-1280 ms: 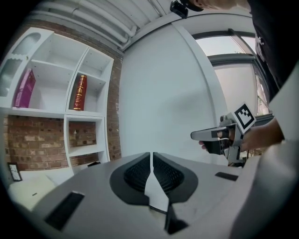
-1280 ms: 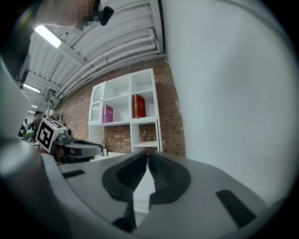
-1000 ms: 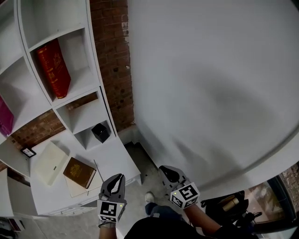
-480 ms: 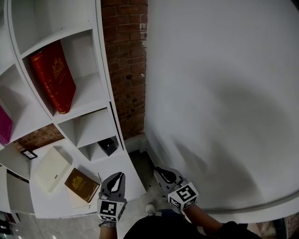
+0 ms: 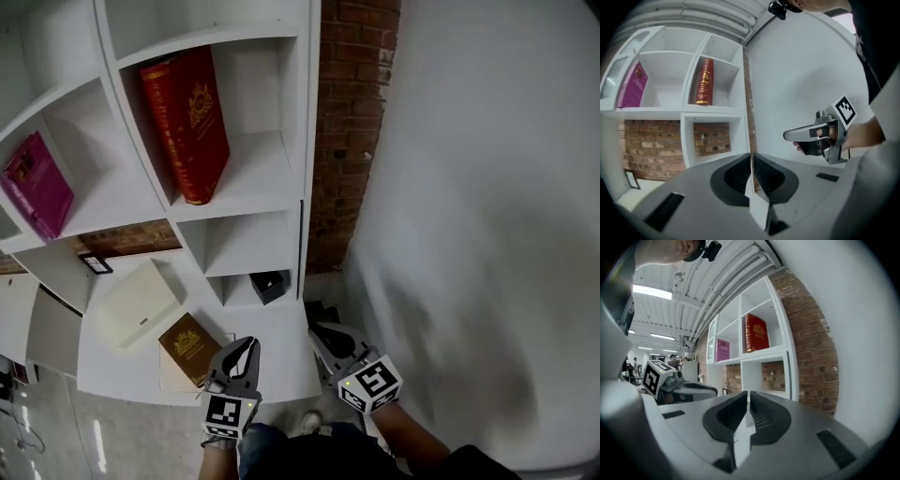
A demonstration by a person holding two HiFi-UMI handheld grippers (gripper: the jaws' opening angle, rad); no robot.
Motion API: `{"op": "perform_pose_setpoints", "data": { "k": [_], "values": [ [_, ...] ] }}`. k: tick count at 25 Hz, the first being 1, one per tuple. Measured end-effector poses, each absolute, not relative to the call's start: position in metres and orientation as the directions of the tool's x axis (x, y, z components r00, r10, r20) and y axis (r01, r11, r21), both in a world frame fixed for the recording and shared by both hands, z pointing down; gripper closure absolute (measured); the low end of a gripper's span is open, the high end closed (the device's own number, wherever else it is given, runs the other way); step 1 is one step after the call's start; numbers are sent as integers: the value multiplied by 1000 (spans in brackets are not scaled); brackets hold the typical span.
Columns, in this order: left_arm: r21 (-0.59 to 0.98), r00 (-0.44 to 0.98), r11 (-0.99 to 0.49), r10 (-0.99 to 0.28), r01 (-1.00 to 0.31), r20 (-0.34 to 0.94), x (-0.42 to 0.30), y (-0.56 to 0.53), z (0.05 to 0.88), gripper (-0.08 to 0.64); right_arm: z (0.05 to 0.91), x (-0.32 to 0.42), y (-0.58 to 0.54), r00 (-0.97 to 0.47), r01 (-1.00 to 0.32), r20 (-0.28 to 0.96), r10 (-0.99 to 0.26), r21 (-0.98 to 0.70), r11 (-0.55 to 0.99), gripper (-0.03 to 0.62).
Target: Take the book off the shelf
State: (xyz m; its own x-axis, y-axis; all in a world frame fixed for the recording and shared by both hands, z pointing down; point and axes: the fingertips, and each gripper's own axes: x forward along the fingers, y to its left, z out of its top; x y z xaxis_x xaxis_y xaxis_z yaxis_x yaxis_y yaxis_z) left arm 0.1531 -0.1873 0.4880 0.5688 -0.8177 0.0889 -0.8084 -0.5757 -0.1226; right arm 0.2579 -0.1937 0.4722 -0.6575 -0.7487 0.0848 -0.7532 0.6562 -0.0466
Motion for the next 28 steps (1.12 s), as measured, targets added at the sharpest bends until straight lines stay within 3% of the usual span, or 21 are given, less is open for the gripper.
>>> {"op": "perform_pose_setpoints", "data": {
  "k": [14, 28],
  "values": [
    [-135, 312, -320, -947, -938, 77, -45, -205, 467, 549, 454, 48, -232, -847, -531, 62, -528, -61, 845, 565],
    [-151, 188, -189, -982, -970, 22, -200, -239, 435, 549, 435, -101, -267, -872, -488, 67, -485, -53, 871, 565]
  ]
}}
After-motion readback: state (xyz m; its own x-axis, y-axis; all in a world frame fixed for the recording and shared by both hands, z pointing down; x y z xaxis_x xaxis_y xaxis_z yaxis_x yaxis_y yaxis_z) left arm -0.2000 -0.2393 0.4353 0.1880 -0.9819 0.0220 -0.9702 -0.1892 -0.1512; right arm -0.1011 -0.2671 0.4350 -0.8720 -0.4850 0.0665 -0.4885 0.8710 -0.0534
